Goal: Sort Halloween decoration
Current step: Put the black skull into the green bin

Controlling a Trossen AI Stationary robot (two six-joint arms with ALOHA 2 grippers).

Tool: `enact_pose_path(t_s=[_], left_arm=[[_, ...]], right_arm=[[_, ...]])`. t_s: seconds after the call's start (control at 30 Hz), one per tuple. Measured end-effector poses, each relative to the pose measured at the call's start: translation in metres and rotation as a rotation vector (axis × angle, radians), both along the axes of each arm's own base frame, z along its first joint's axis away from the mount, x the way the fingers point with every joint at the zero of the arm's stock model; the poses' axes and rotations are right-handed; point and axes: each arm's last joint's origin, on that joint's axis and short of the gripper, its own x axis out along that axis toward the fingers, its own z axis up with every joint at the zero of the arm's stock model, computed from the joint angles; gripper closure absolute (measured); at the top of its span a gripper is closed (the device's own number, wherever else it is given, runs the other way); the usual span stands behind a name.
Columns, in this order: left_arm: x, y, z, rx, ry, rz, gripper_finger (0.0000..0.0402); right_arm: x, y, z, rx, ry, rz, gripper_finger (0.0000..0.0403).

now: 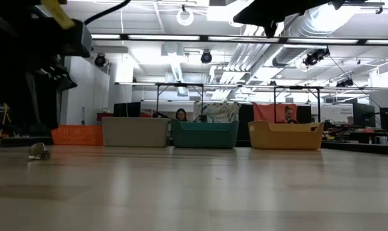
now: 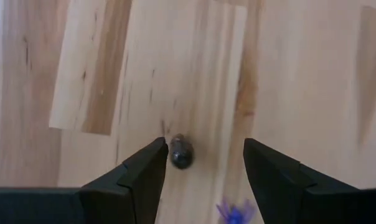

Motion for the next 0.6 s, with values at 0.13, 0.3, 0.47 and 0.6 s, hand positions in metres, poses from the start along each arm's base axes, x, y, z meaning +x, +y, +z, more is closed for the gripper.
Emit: enact_pose_path(t_s=[0.13, 0.3, 0.47, 0.6], left_arm=[[0.003, -0.001, -0.009, 0.035, 0.035, -0.037, 0.0199], [0.007, -0.003, -0.023, 0.062, 0.084, -0.044, 0.0199], [0.01, -0.005, -0.035, 0.073, 0.122, -0.027, 0.0199], [0.011, -0.005, -0.037, 0.073, 0.126, -0.019, 0.0199]], right_arm=[[0.0, 0.0, -0.001, 0.001, 0.006, 0.0, 0.0402], [0.0, 0.0, -0.001, 0.002, 0.013, 0.0, 0.0402], [0.0, 0.0, -0.002, 0.003, 0.017, 0.0, 0.0402], [0.0, 0.0, -0.002, 0.003, 0.02, 0.0, 0.0402]])
